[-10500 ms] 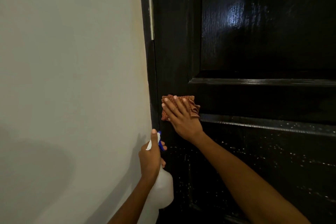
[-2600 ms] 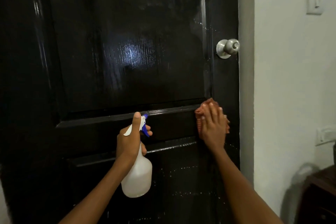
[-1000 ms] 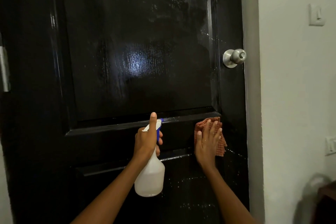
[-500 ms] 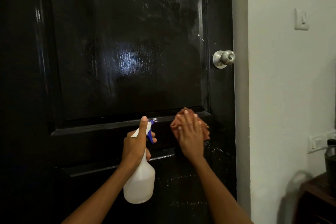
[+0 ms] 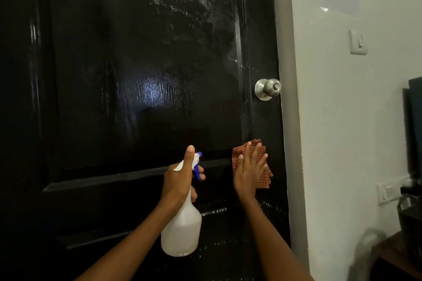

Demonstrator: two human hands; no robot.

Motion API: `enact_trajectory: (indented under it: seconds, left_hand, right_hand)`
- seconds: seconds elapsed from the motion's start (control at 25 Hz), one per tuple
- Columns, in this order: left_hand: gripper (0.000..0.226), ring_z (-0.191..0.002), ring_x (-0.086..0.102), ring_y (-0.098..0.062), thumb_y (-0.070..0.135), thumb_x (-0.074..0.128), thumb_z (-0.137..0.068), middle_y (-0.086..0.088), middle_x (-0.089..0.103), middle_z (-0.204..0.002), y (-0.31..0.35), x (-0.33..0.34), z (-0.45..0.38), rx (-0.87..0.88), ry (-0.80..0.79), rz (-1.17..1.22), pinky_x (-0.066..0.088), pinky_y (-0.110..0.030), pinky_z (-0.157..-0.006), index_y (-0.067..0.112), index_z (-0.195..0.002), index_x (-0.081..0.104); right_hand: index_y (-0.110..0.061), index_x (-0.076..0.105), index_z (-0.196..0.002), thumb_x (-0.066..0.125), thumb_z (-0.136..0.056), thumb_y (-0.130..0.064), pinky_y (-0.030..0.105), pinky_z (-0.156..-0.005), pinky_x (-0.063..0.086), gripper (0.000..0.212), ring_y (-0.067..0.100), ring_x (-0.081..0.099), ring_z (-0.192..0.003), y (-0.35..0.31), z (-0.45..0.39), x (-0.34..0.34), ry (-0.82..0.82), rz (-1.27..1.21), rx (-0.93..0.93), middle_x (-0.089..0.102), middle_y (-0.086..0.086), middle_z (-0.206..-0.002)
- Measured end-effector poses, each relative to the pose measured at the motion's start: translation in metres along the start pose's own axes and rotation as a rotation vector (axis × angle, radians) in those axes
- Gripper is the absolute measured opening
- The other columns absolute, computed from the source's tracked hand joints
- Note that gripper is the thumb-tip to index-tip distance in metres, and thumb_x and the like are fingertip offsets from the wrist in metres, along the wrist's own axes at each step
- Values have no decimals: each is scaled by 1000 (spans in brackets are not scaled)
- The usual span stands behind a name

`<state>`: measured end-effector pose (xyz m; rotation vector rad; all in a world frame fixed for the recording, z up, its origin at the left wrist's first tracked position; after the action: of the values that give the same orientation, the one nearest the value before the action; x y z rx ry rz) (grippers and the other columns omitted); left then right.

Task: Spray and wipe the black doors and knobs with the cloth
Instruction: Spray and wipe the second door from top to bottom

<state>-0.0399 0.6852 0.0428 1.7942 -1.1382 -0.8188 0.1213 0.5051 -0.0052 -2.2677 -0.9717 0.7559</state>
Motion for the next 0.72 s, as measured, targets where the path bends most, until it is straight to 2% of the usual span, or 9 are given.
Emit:
enact_trajectory:
  seconds: [0.2, 0.32, 0.48, 0.6, 0.72]
  left_hand:
    - [79, -44, 55, -32, 75, 36, -90, -9, 74, -72, 58, 25, -39, 127, -21, -16, 46, -29, -42, 5, -81, 72]
    - [80, -42, 56, -32, 76, 35, -90, -8, 75, -71, 86, 36, -55, 174, -9, -34, 45, -28, -42, 6, -79, 73]
    - [80, -41, 56, -30, 75, 35, -91, -8, 75, -70, 89, 42, -56, 190, -6, -62, 45, -27, -40, 5, -79, 73]
    - [79, -42, 56, -31, 73, 35, -92, -9, 75, -71, 77, 41, -49, 166, -28, -85, 45, -27, -40, 4, -80, 73]
    - [79, -42, 56, -30, 73, 36, -92, -8, 75, -71, 71, 36, -48, 155, -17, -85, 46, -27, -40, 4, -80, 73]
  right_hand:
    - [-37, -4, -162, 15, -111, -46, 45, -124, -19, 56, 29, -23, -156, -66, -114, -44, 12, 59, -251, -25, -11, -165]
    - [-35, -6, -162, 19, -113, -45, 48, -122, -19, 56, 29, -28, -153, -94, -147, -54, 14, 72, -246, -27, -12, -164]
    - [-38, -6, -162, 14, -110, -49, 44, -122, -20, 56, 27, -25, -155, -71, -116, -40, 69, 49, -217, -25, -10, -167]
    - [-40, -2, -161, 3, -103, -55, 47, -127, -13, 60, 26, -22, -156, -29, -71, -25, 88, 33, -200, -19, -8, -170]
    - [-39, 1, -160, 3, -102, -56, 47, -128, -11, 60, 26, -20, -157, -17, -52, -10, 110, -16, -82, -16, -10, -170]
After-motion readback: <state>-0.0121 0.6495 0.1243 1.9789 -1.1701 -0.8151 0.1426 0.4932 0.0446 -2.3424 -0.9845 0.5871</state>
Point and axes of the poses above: each hand's wrist, its own z-axis away from the middle knuckle, its own x-axis out of the palm, y = z × x, the point moved 5 cm from there along -z, towards the middle knuckle
